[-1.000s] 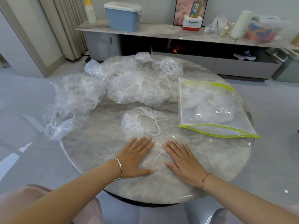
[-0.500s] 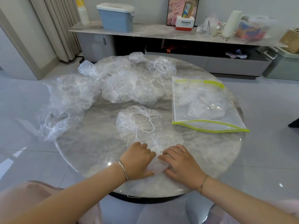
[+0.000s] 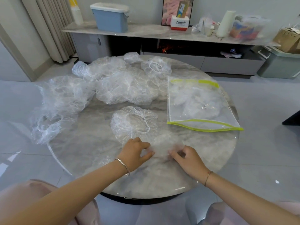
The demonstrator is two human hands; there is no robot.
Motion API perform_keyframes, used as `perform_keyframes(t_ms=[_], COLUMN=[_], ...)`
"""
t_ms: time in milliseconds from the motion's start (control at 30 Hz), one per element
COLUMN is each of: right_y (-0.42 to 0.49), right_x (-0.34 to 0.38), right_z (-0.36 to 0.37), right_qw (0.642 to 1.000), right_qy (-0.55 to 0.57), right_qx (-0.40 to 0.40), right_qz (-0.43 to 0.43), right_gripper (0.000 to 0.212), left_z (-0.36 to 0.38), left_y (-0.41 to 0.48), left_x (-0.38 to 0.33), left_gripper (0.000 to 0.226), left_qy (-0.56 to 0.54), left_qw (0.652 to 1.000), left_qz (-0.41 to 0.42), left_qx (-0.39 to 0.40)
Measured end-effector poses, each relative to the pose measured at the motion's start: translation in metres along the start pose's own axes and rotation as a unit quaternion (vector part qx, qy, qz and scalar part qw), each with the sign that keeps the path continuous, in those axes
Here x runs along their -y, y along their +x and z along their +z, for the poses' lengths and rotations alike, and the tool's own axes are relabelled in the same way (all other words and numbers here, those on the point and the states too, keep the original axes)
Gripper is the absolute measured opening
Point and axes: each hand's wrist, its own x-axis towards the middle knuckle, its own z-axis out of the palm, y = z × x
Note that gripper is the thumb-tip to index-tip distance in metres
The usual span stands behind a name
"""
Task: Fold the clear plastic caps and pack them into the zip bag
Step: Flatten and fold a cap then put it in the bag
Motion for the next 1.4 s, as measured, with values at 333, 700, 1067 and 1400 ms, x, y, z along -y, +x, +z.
perform_keyframes(t_ms=[333, 700, 1067, 1400], right_y=[0.020, 0.008, 0.008, 0.006], right_x=[0.002, 0.013, -0.019, -0.022], right_z=[0.005, 0.011, 0.015, 0.018], right_qw=[0.999, 0.915, 0.877, 0.850], right_qy=[-0.010, -0.305, -0.424, -0.479], right_qx=[-0.030, -0.056, 0.110, 0.061], right_qz=[0.012, -0.259, -0.196, -0.209], right_gripper=[0.027, 0.064, 0.082, 0.070], left_z=[-0.003, -0.003, 0.006, 0.000], left_y=[0.003, -0.002, -0.015, -0.013], left_x=[-0.008, -0.003, 0.010, 0.004], left_gripper=[0.036, 0.090, 0.087, 0.092], left_qy=[-0.168, 0.174, 0.186, 0.250], left_qw=[0.975, 0.980, 0.966, 0.938], left_qz=[-0.147, 0.100, 0.086, 0.087], left_qx=[0.024, -0.011, 0.159, 0.223])
